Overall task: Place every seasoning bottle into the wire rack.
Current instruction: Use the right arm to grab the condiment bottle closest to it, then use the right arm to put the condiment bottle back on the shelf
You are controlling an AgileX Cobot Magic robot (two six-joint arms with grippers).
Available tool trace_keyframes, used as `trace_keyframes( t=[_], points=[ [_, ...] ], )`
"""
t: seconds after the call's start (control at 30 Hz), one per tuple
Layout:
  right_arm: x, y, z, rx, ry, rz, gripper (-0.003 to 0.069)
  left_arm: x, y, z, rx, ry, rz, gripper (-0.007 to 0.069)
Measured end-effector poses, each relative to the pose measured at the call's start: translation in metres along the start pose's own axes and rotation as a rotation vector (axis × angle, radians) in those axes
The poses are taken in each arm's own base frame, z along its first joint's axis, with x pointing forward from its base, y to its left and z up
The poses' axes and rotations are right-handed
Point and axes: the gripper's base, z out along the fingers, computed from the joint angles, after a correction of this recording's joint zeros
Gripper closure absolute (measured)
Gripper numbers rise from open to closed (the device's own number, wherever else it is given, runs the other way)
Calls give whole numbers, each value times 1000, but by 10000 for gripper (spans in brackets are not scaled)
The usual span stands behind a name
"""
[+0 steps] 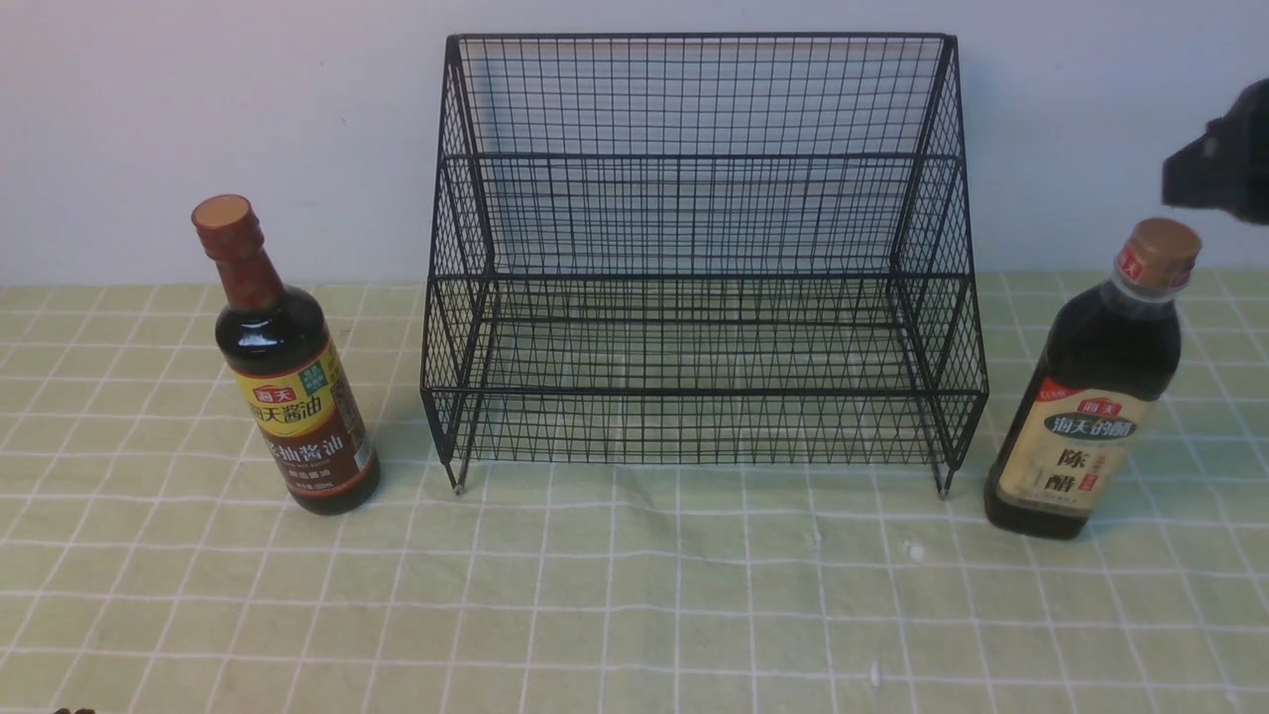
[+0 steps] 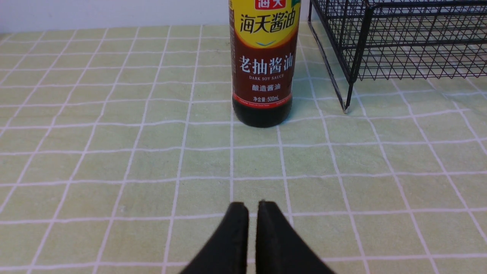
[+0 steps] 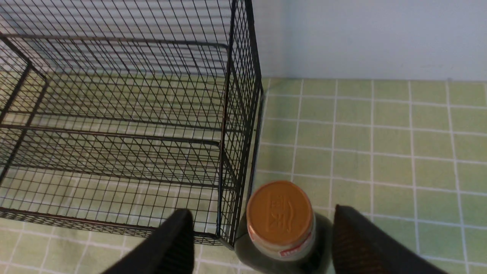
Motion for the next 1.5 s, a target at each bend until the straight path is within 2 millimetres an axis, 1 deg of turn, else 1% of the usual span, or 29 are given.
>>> trace_keyframes(
  t=[0.03,0.1,0.2,0.23,0.33,0.37,0.43,0.47,0.5,0.63,0.73,0.8,0.83,0.87,0.9,0.97,1.03,1.13,1.23,1.33,1.37,1.4,1.5],
  points=[
    [1,-1,13,-1,33,8,135,0,0,0,0,0,0,607],
    [4,-4,34,0,88,19,92,0,0,0,0,0,0,607],
    [7,-6,52,2,137,25,83,0,0,0,0,0,0,607],
    [8,-7,55,2,145,25,85,0,0,0,0,0,0,607],
    [10,-8,64,4,170,28,132,0,0,0,0,0,0,607],
    [11,-8,66,5,175,29,163,0,0,0,0,0,0,607],
    [11,-9,68,6,180,27,249,0,0,0,0,0,0,607],
    [11,-9,68,6,180,27,260,0,0,0,0,0,0,607],
    [11,-9,68,11,179,12,318,0,0,0,0,0,0,607],
    [9,-10,66,12,179,-48,319,0,0,0,0,0,0,607],
    [7,-8,58,1,216,-73,322,0,0,0,0,0,0,607],
    [1,-5,45,-6,221,-80,322,0,0,0,0,0,0,607],
    [-4,-3,34,-11,207,-84,322,0,0,0,0,0,0,607],
    [-7,-2,30,-13,194,-86,322,0,0,0,0,0,0,607],
    [-12,0,19,-16,181,-91,322,0,0,0,0,0,0,607],
    [-30,7,-18,-25,93,-110,322,0,0,0,0,0,0,607],
    [-43,12,-45,-31,28,-123,322,0,0,0,0,0,0,607],
    [-56,18,-73,-54,-47,-133,322,0,0,0,0,0,0,607],
    [-67,26,-87,-113,-109,-141,322,0,0,0,0,0,0,607],
    [-76,34,-91,-187,-142,-147,322,0,0,0,0,0,0,607],
    [-79,36,-89,-216,-148,-143,322,0,0,0,0,0,0,607],
    [-86,41,-83,-271,-154,-131,322,0,0,0,0,0,0,607],
    [-94,46,-71,-324,-154,-121,322,0,0,0,0,0,0,607]
  ],
)
